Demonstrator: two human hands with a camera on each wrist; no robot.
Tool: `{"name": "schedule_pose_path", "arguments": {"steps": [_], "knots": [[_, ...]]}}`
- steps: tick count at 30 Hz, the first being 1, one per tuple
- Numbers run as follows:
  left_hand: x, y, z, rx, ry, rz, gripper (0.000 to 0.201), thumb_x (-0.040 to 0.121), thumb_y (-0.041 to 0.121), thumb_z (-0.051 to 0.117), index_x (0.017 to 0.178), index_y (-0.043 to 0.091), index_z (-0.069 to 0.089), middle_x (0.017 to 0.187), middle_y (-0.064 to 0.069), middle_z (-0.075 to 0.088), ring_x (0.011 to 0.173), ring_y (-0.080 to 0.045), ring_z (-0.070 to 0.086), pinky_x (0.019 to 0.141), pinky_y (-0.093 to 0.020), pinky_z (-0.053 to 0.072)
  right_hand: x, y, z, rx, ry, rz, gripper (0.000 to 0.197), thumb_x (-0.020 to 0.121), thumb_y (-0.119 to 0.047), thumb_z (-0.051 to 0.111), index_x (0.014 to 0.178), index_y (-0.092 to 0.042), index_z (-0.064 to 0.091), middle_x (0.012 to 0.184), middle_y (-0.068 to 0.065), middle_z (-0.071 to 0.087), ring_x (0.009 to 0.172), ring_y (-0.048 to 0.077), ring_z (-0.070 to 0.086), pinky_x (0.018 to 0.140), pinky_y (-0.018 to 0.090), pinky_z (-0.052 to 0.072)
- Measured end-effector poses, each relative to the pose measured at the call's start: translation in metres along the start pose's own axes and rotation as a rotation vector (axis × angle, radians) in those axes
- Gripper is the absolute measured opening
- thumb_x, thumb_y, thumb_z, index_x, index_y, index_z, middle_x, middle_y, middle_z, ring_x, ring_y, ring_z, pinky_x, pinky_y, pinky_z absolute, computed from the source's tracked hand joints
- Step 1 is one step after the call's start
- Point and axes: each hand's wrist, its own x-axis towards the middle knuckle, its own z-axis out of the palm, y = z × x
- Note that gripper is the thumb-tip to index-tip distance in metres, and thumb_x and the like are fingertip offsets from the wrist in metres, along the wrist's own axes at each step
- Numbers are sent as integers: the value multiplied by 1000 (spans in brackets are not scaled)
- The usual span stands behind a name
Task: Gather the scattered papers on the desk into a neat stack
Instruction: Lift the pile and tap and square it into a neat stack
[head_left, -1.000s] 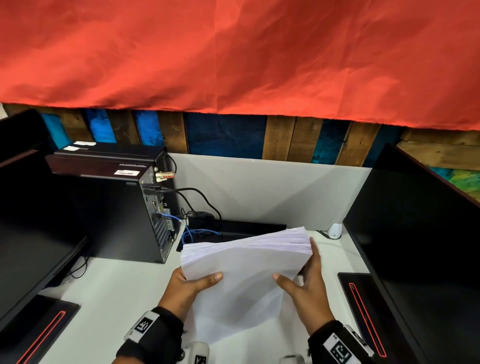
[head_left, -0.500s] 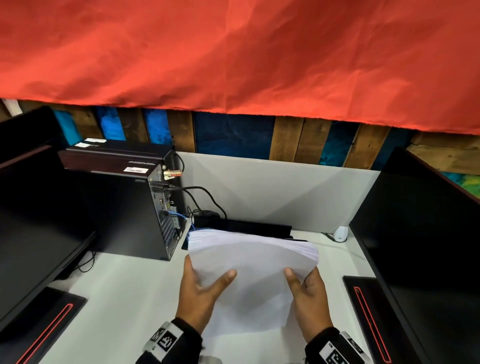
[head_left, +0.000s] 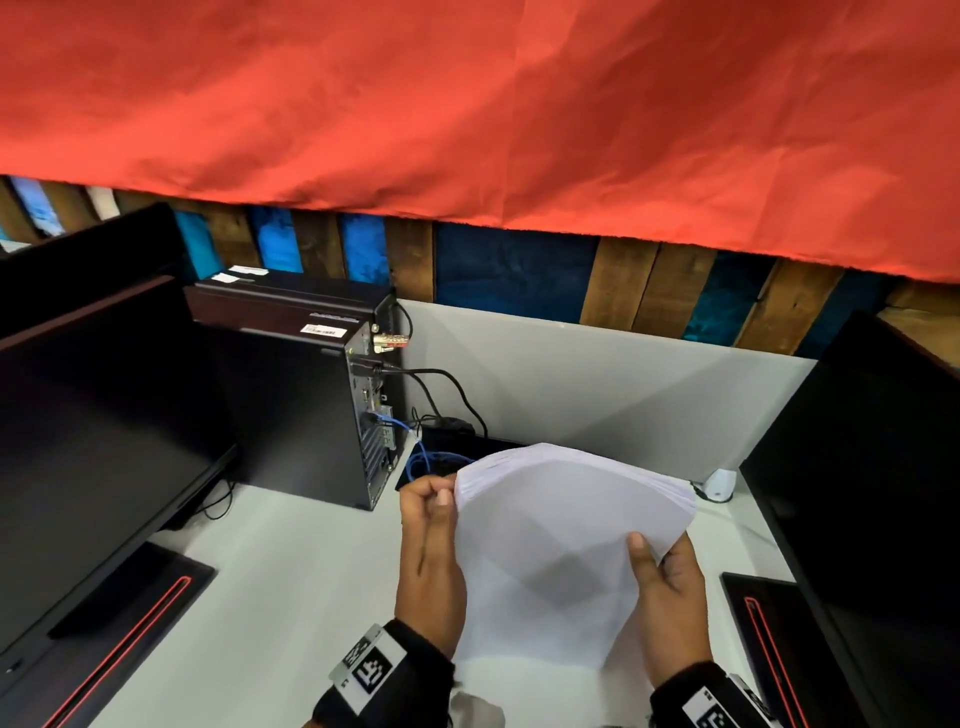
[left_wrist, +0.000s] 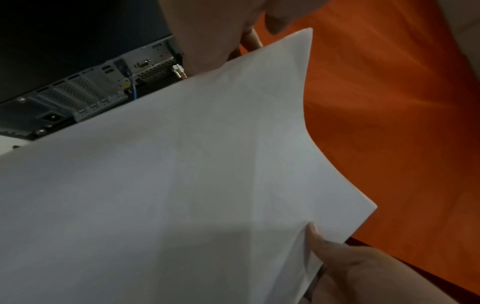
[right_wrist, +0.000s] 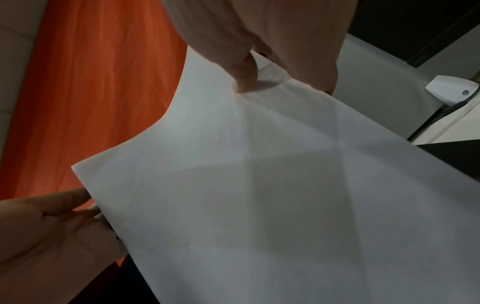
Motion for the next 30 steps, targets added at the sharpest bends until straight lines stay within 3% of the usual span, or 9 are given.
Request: {"name": "schedule_pose_path", "arguments": {"steps": [3, 5, 10, 15, 19, 22, 26, 30], "knots": [[1, 0, 3, -20, -13, 36, 13, 99, 15, 38, 91, 17, 48, 80, 26, 60, 76, 5, 54, 70, -4, 41, 0, -3, 1, -15, -6, -2, 44, 96, -15, 50, 138, -26, 43, 133, 2, 58, 124, 24, 54, 108, 53, 38], [3, -1, 4, -36, -26, 64, 11, 99, 16, 41, 92, 18, 49, 89, 21, 63, 85, 3, 58, 76, -6, 43, 1, -4, 1, -19, -5, 0, 43, 96, -12, 49, 137, -23, 44, 131, 3, 59, 122, 23, 56, 108, 52, 39], [4, -6, 3, -49, -84, 145, 7, 91, 18, 44, 96, 15, 49, 108, -2, 63, 101, -6, 61, 87, -13, 46, 0, -8, 2, -16, -1, 2, 44, 96, -11, 49, 137, -24, 44, 131, 1, 59, 122, 21, 56, 108, 50, 39], [7, -9, 2, -49, -105, 163, 10, 90, 15, 51, 94, 24, 51, 111, -8, 61, 108, -15, 60, 93, -21, 46, -1, -9, 3, -23, -5, 5, 41, 96, -12, 49, 134, -25, 47, 128, 0, 61, 119, 22, 57, 106, 52, 41], [10, -13, -1, -19, -86, 160, 12, 85, 30, 58, 94, 28, 50, 109, -2, 61, 112, -19, 58, 98, -33, 44, -1, -8, 2, -24, -1, 11, 42, 95, -12, 49, 135, -26, 47, 129, 0, 61, 120, 22, 57, 106, 52, 41], [11, -13, -1, 15, -93, 167, 14, 83, 34, 59, 95, 30, 53, 105, 11, 62, 112, -18, 59, 95, -29, 43, -1, -9, 3, -24, 1, 3, 41, 95, -12, 49, 134, -26, 48, 128, 0, 61, 119, 21, 57, 105, 52, 42], [13, -12, -3, 71, -99, 191, 21, 85, 35, 58, 104, 27, 56, 110, 7, 63, 114, -20, 59, 97, -31, 44, -2, -10, 3, 4, 9, 12, 42, 95, -8, 48, 134, -25, 48, 127, 1, 62, 118, 22, 58, 105, 51, 42], [14, -11, -5, 82, -107, 191, 32, 87, 38, 52, 114, 22, 57, 117, 8, 65, 116, -12, 59, 95, -19, 45, -2, -9, 3, 18, 6, 16, 42, 95, -7, 49, 134, -23, 48, 128, 3, 61, 119, 23, 58, 106, 52, 41]]}}
